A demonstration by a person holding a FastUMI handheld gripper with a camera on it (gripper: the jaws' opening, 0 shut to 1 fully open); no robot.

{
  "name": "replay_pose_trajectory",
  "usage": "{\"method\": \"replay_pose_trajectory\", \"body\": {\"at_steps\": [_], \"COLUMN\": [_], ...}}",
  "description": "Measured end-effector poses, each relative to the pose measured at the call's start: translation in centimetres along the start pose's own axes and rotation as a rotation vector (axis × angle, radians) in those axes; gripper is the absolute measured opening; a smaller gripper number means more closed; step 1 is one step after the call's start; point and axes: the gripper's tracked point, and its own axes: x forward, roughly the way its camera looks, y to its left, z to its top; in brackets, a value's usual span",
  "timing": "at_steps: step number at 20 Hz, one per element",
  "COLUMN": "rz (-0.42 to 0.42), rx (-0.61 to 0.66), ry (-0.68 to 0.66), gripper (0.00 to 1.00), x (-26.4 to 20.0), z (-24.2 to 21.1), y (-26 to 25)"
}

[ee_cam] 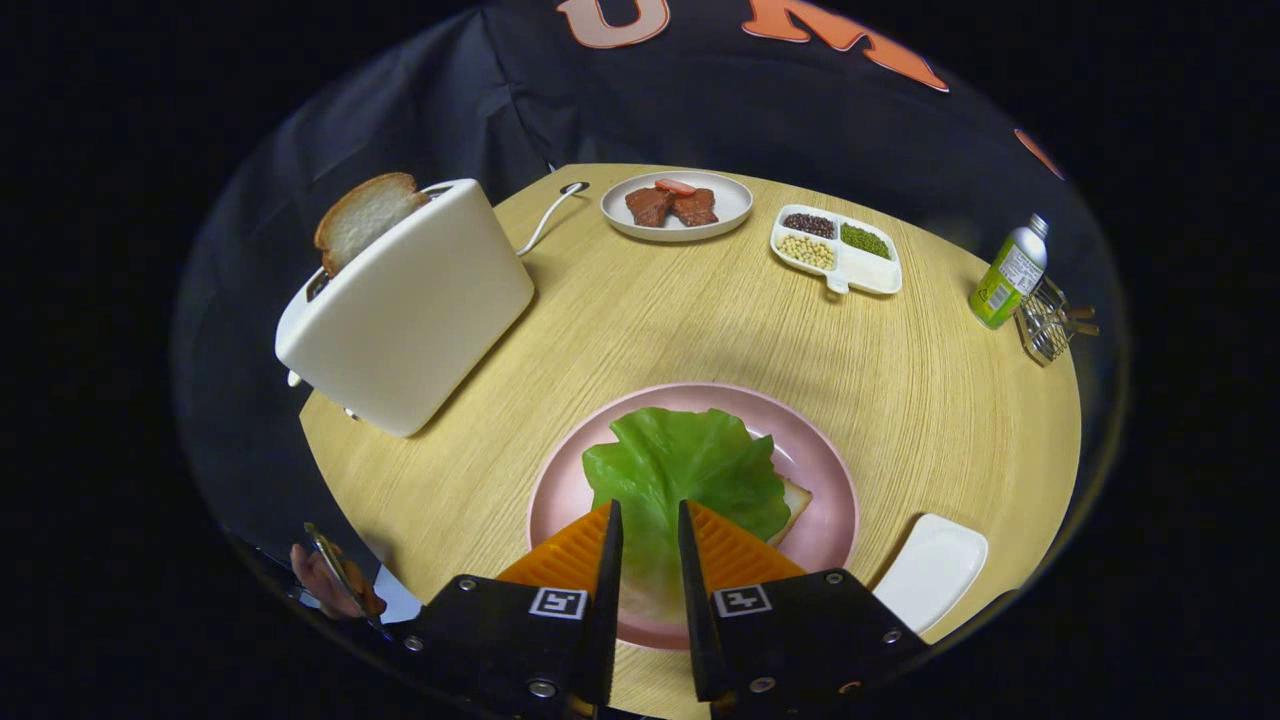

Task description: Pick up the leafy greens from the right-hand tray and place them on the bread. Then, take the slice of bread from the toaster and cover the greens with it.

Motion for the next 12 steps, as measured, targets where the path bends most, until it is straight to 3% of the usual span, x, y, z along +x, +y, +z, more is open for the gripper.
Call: {"method": "replay_pose_trajectory", "body": {"at_steps": [12], "rz": [0.087], "rx": [-0.024], "ry": [-0.079], "gripper": [0.77], "x": [-3.3], "z": [6.7], "y": [5.4]}}
